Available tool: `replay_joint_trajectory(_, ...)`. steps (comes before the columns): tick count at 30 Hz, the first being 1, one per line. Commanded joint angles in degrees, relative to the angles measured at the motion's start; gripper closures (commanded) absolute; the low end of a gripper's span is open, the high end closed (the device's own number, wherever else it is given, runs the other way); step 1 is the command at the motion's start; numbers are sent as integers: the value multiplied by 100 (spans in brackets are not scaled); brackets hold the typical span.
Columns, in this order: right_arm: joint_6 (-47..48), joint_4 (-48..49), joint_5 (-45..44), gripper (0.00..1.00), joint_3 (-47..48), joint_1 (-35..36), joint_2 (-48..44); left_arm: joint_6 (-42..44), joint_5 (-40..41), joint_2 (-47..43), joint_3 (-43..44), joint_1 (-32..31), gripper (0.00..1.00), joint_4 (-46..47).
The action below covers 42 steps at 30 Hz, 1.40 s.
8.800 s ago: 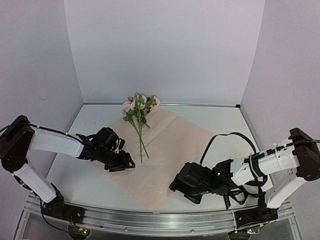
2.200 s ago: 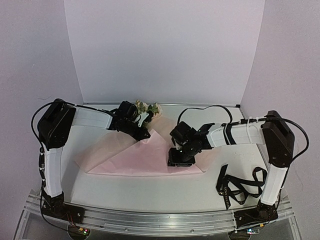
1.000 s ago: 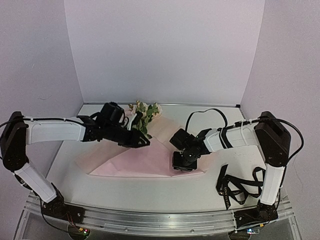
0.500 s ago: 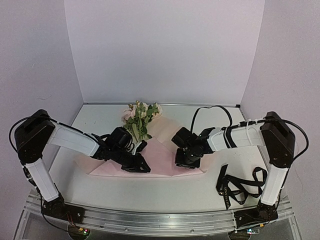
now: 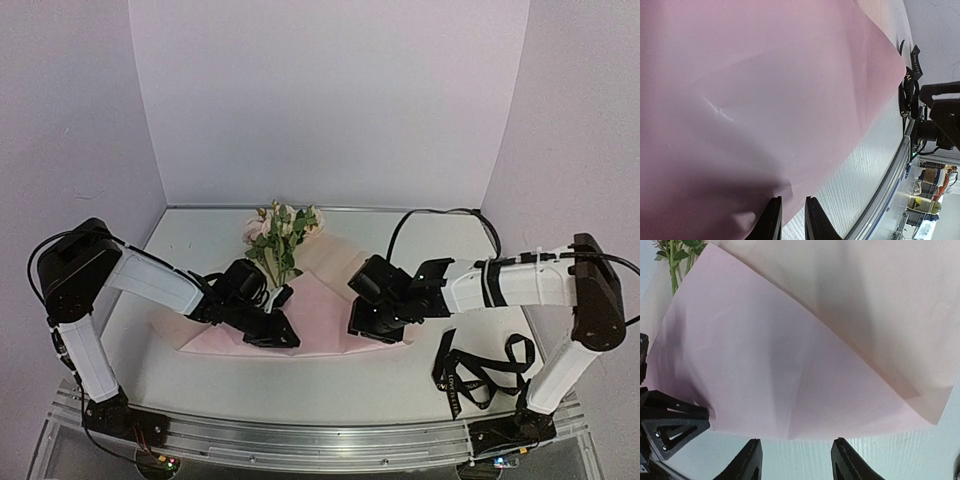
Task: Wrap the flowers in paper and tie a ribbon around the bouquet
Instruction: Press the fold line of the 1/4-folded wrapping paper.
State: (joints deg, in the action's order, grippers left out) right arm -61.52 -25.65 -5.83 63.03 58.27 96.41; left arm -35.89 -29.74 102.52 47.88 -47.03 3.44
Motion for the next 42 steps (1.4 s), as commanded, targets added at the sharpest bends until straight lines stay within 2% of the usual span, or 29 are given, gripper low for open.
replay_joint_trajectory(1, -564, 563, 115, 53, -401, 95, -141, -5, 51, 41, -105, 23, 83, 233)
replay_joint_trajectory(9, -553, 1319, 411, 70, -252, 98, 392, 121, 25, -62, -140, 28, 83, 202)
replay_joint_trajectory(16, -820, 1782, 532, 78, -505, 101, 699, 234, -1, -113, -40, 28, 82, 175)
replay_joint_trajectory(24, -1188, 1994, 320, 85, -1009, 92, 751, 177, -262, -627, -180, 0, 70, 135)
replay_joint_trajectory(28, -1348, 2024, 209, 87, -1112, 95, 747, 14, -342, -868, -420, -76, 71, 148)
replay_joint_trajectory(36, -1507, 2018, 118, 89, -1237, 91, 708, -213, 467, -1109, -938, -72, 78, -113)
replay_joint_trajectory(42, -1556, 2012, 110, 89, -1381, 94, 635, -667, 821, -1588, -1487, 299, 79, 73)
